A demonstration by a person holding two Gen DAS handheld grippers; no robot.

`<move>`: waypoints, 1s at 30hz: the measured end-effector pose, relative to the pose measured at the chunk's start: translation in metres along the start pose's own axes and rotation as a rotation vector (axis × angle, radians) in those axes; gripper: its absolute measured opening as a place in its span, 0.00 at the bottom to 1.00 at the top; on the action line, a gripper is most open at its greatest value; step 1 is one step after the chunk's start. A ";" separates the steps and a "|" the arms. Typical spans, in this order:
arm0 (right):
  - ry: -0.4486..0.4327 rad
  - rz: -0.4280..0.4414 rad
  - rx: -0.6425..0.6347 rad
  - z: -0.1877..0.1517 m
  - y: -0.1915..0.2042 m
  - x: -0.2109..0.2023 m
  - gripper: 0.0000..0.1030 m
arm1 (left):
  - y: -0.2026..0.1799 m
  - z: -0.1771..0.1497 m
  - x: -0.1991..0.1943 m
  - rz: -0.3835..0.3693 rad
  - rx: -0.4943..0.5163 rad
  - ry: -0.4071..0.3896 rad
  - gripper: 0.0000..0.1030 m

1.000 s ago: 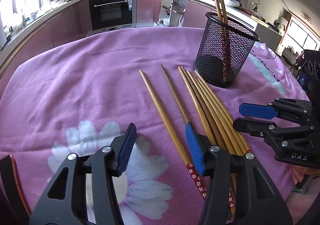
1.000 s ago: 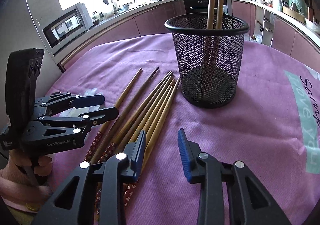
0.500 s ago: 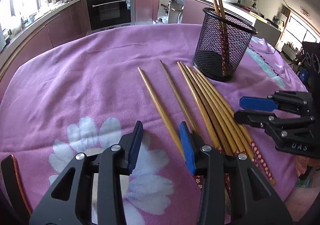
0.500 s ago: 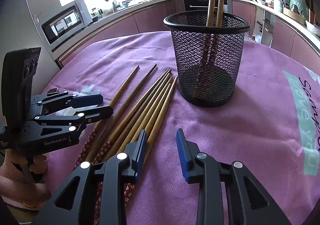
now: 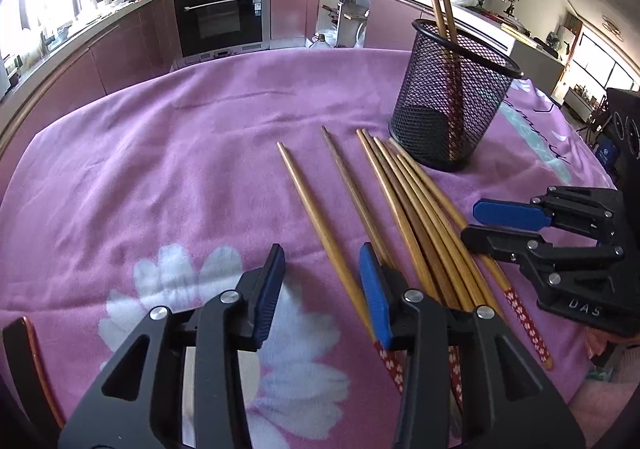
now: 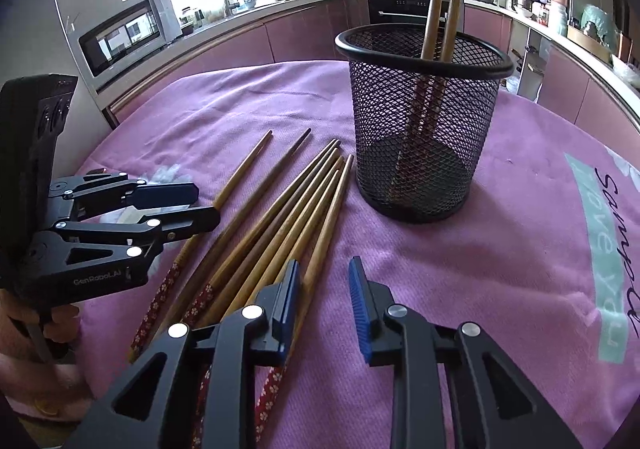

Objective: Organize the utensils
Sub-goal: 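Grasp another chopstick with the left gripper while the right gripper grasps one too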

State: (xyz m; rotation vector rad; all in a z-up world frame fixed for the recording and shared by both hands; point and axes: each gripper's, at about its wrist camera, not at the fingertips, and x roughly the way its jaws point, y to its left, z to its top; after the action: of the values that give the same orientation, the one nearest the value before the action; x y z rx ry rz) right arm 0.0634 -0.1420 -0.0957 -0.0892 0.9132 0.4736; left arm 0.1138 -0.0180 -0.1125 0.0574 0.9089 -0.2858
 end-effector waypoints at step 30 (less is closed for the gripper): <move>-0.055 0.094 0.081 0.010 -0.015 -0.009 0.05 | 0.007 0.006 -0.004 -0.045 -0.081 -0.013 0.07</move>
State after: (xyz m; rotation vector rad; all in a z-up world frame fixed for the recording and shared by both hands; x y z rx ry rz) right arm 0.0723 -0.1563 -0.0846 0.0401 0.8843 0.5234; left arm 0.1177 -0.0112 -0.1061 -0.0396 0.9088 -0.2907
